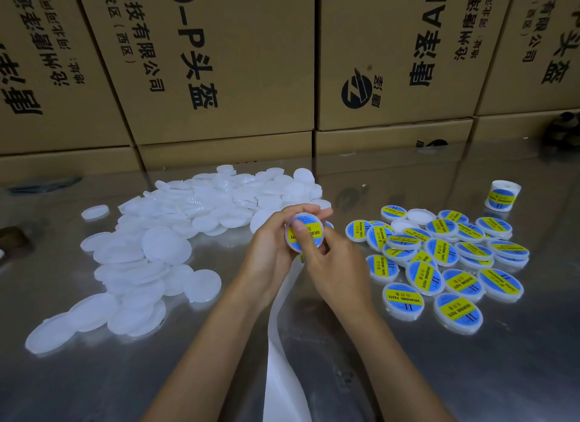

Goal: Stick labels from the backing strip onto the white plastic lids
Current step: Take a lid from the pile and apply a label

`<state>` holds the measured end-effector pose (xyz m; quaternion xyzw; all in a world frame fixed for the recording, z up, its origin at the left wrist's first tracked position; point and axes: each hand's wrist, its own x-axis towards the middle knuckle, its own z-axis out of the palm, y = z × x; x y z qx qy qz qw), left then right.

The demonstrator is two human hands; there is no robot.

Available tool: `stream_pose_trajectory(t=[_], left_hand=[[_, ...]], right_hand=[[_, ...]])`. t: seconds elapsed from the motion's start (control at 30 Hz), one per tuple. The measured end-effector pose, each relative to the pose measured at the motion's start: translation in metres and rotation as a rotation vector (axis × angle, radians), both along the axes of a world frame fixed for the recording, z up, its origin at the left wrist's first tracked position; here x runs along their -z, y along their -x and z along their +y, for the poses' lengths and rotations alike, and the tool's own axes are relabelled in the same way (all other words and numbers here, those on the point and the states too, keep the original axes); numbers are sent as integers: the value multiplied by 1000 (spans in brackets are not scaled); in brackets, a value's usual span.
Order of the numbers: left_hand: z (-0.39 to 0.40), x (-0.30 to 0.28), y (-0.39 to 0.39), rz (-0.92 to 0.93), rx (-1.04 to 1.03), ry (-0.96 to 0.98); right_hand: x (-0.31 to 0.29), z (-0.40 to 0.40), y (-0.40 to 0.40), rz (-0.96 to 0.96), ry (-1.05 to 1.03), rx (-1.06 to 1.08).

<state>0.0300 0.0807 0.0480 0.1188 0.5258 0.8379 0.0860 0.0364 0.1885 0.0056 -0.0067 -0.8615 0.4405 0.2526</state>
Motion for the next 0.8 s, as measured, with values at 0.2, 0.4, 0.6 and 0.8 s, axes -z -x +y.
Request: stream_pose_trajectory(t=[0.2,0.4,0.6,0.8], left_hand=[[1,2,3,46,-23,74],[-17,7,8,212,-87,339],[-23,14,14,155,-188,345],[-23,12,15,154,-383,305]], right_hand=[[0,0,5,1,124,8],[-6,10,8,-68,651,-86],[-9,10,10,-164,842,-163],[-4,8,12,-136,683,-290]])
